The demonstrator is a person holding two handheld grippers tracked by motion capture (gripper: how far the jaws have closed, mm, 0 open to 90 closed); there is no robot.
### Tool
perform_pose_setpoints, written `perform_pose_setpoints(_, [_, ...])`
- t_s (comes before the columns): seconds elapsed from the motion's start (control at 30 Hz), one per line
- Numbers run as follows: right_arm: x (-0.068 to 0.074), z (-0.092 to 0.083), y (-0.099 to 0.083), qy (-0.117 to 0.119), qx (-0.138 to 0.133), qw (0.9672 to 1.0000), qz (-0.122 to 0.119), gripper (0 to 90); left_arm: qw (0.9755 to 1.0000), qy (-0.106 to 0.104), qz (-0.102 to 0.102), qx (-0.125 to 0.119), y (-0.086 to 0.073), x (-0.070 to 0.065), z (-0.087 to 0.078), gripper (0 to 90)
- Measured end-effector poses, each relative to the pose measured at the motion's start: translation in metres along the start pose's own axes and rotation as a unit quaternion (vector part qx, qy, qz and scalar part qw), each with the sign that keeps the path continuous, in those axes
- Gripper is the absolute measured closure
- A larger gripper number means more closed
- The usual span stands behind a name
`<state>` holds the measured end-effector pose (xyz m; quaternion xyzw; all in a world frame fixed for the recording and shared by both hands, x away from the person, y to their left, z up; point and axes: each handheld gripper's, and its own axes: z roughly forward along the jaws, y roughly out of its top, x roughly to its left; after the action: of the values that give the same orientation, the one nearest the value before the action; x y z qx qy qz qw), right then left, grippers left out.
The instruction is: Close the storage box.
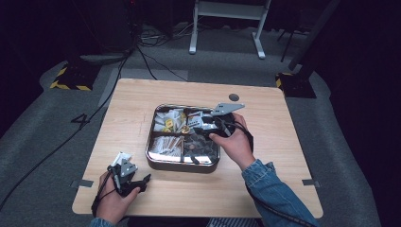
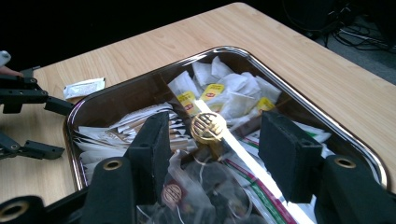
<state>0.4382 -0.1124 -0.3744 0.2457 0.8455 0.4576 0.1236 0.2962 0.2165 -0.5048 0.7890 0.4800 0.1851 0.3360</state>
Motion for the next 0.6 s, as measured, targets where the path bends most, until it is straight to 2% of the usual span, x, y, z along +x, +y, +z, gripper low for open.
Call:
perform_pose_setpoints(0.37, [-0.030,-0.045,-0.024,-0.029,-0.018,0.9988,0.035,45.1,1.0000,0.000,0.000,0.000,0.000,0.000,0.000,28.2])
perform_pose_setpoints(0.6, [-0.044,-0.066,-0.037,-0.052,-0.010,0.9976,0.044,44.8,1.0000,-0.001,-0.001,0.000,0.000,0.000,0.000,28.2])
